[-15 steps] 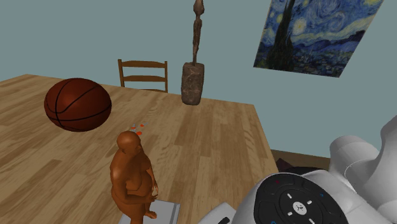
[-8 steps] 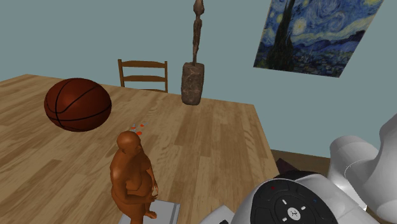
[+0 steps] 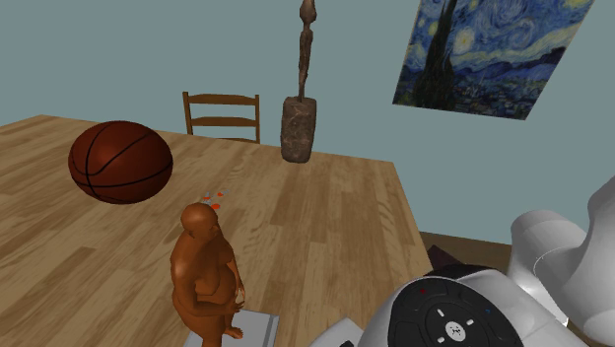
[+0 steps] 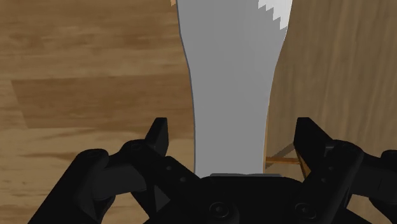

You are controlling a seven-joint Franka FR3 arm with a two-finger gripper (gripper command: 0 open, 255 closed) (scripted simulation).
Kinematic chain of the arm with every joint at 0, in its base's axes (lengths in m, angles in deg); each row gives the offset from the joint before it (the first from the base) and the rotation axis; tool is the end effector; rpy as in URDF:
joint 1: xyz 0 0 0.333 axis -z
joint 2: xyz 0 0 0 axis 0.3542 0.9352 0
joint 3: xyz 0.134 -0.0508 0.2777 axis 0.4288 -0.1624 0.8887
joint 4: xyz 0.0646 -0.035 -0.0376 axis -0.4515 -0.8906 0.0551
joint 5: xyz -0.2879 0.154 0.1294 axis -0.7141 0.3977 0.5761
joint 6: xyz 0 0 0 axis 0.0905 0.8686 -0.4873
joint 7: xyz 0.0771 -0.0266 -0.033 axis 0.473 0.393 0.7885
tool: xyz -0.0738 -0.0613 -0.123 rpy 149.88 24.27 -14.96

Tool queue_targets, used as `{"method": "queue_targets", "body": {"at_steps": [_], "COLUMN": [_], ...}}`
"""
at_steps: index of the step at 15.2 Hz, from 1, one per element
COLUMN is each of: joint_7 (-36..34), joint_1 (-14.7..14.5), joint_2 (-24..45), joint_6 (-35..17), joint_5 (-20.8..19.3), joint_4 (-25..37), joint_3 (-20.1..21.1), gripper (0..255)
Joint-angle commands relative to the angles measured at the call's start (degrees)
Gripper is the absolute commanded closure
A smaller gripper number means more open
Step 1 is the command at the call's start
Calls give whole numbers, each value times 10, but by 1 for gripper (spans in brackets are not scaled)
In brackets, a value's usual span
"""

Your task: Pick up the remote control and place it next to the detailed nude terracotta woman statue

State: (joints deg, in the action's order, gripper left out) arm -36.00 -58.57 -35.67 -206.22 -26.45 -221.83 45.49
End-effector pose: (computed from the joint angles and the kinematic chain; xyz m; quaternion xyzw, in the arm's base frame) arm 0.0996 0.4241 0.3201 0.9392 0.3431 -0.0016 0.0110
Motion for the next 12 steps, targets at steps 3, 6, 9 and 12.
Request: {"method": "queue_targets", "body": {"at_steps": [3,6,9,12], "joint_7": [19,23,23,23], "joint_1": [-5,-7,-7,-7], "joint_2": [-42,-51,-51,-51], "joint_6": [65,81,81,81], "joint_5": [24,28,27,27], "joint_4": [29,37,37,37], "joint_3": [-12,-16,-16,-16], "gripper": [0,0,0,0]}}
